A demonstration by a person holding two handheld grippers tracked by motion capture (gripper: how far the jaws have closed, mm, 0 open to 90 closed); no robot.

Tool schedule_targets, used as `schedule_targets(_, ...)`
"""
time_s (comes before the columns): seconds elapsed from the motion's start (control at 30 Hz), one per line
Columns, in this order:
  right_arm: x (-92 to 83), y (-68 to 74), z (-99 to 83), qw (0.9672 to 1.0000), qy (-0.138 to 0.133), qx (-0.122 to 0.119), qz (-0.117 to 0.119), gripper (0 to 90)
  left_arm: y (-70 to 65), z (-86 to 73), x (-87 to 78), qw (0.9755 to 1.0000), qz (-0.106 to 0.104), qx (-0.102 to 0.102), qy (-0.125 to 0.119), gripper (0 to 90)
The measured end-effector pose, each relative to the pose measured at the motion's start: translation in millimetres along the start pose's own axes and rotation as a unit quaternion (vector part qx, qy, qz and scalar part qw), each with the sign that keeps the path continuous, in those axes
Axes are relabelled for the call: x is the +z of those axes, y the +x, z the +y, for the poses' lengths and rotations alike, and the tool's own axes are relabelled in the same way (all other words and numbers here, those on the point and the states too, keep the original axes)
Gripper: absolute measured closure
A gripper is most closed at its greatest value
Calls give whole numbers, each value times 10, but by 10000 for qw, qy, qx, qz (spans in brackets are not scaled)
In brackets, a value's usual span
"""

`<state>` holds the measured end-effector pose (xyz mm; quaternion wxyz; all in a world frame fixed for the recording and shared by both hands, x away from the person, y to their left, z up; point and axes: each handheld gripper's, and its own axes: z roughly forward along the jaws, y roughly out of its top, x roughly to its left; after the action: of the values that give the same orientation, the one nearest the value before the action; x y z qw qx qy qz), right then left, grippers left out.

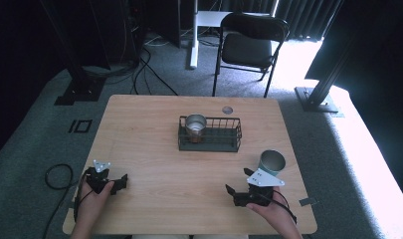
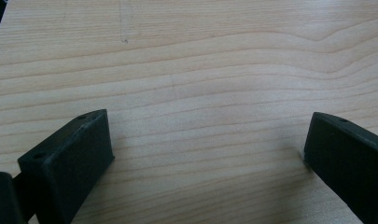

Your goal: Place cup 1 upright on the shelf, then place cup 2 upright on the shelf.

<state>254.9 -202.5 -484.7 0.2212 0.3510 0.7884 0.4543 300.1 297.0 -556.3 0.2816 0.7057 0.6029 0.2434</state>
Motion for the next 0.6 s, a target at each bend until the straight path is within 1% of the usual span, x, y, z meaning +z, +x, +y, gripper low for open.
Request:
schedule_targets(0.03, 0, 0, 0, 10000, 0, 0, 0, 125, 0, 0, 0, 10000, 0, 0, 0, 18)
schedule_targets(0.07, -91, -30, 41, 9996, -254, 67, -71, 125, 0, 0, 0, 10000, 1, 0, 1, 18)
schedule_targets(0.2, -253, -93, 87, 9969, -745, 139, -209, 124, 0, 0, 0, 10000, 0, 0, 1, 18)
schedule_targets(0.27, -337, -133, 98, 9952, -903, 198, -316, 123, 0, 0, 0, 10000, 1, 2, 1, 18)
schedule_targets(0.33, -416, -178, 100, 9940, -976, 219, -441, 119, 0, 1, 0, 10000, -1, 2, 2, 18)
schedule_targets(0.37, -416, -178, 100, 9940, -976, 219, -441, 119, 0, 1, 0, 10000, -1, 2, 2, 18)
schedule_targets(0.4, -453, -208, 98, 9935, -990, 210, -512, 116, 1, 1, 0, 10000, 0, 4, 3, 18)
schedule_targets(0.43, -514, -260, 90, 9927, -1008, 241, -612, 116, 1, 1, 0, 10000, 0, 4, 2, 18)
schedule_targets(0.5, -581, -322, 74, 9912, -1037, 296, -772, 116, 1, 1, 0, 10000, 0, 4, 3, 18)
schedule_targets(0.6, -655, -400, 27, 9895, -1053, 368, -921, 116, 1, 1, 0, 10000, 0, 4, 3, 18)
